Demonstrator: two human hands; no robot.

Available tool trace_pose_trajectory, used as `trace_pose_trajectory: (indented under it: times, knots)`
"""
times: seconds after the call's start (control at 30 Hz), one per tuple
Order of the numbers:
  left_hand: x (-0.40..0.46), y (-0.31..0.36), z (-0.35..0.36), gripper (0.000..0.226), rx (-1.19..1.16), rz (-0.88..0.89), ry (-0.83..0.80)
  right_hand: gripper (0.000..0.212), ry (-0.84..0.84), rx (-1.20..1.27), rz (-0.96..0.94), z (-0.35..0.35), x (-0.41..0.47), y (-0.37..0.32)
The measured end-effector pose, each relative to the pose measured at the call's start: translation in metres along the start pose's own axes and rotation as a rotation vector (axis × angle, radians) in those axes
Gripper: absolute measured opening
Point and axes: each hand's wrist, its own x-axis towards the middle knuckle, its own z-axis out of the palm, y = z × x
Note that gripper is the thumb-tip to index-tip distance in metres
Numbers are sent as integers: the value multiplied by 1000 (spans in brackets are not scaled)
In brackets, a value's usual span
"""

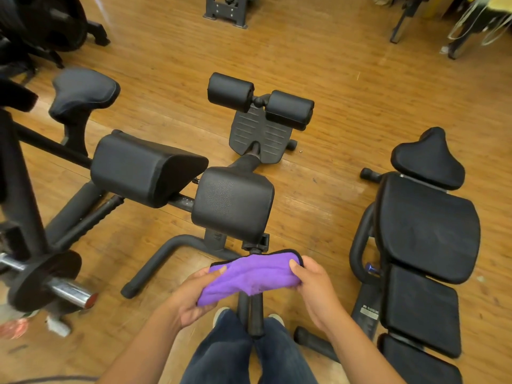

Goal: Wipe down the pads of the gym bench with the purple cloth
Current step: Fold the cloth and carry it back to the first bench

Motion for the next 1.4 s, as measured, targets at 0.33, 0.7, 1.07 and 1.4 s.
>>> trace_pose_trajectory:
  times: [0.33, 0.7, 1.07, 1.4]
  knots:
    - [15, -33, 12, 35, -237, -197, -157, 29, -84, 453, 192, 10, -6, 16]
    - [82, -42, -12, 24, 641, 55, 131, 16, 81, -458, 17, -9, 56, 82]
    - [160, -70, -28, 17, 815, 279, 406, 22, 215, -613, 161, -13, 108, 147]
    - [170, -80, -29, 66, 755, 182, 407, 52, 198, -551, 242, -3, 115, 159]
